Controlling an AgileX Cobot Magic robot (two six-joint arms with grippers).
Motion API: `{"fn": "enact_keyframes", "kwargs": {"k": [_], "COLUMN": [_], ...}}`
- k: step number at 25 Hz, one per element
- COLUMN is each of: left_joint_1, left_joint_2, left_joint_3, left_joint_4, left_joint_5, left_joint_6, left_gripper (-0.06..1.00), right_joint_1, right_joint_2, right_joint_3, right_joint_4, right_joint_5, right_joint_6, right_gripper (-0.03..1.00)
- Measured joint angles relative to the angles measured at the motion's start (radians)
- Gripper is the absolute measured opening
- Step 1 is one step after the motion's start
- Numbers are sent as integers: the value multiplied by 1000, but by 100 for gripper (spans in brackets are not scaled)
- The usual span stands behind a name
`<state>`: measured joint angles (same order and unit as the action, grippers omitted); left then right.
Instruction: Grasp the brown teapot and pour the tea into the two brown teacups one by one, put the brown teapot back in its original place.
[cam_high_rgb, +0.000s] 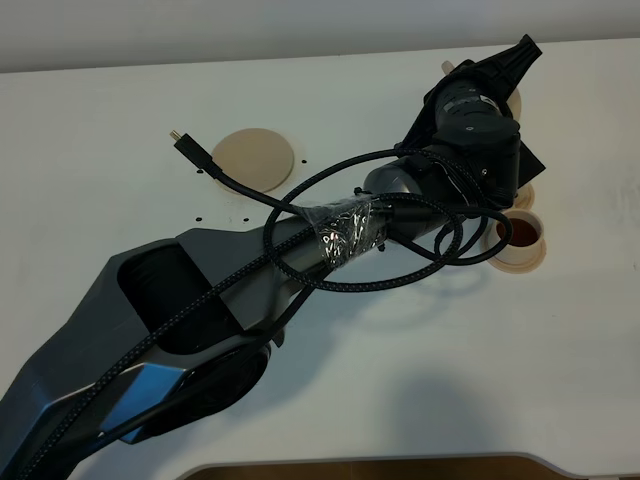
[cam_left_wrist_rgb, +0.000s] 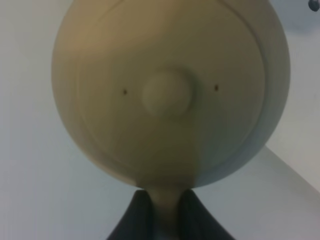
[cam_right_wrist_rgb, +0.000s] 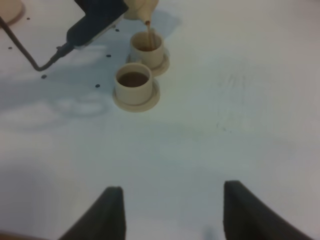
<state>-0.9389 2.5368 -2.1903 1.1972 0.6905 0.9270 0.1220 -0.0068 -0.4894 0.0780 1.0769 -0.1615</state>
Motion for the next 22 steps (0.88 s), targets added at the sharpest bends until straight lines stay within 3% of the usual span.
{"fn": "enact_keyframes", "kwargs": {"k": [22], "left_joint_1": [0], "left_joint_2": [0], "left_joint_3": [0], "left_joint_4": [49], "left_joint_5": [-20], "left_joint_6": [22], "left_gripper": [13], "right_joint_1": [0], "right_joint_2": [0], "right_joint_3": [0], "right_joint_4": [0], "right_joint_5": [0], "right_joint_6": [0], "right_gripper": [44]}}
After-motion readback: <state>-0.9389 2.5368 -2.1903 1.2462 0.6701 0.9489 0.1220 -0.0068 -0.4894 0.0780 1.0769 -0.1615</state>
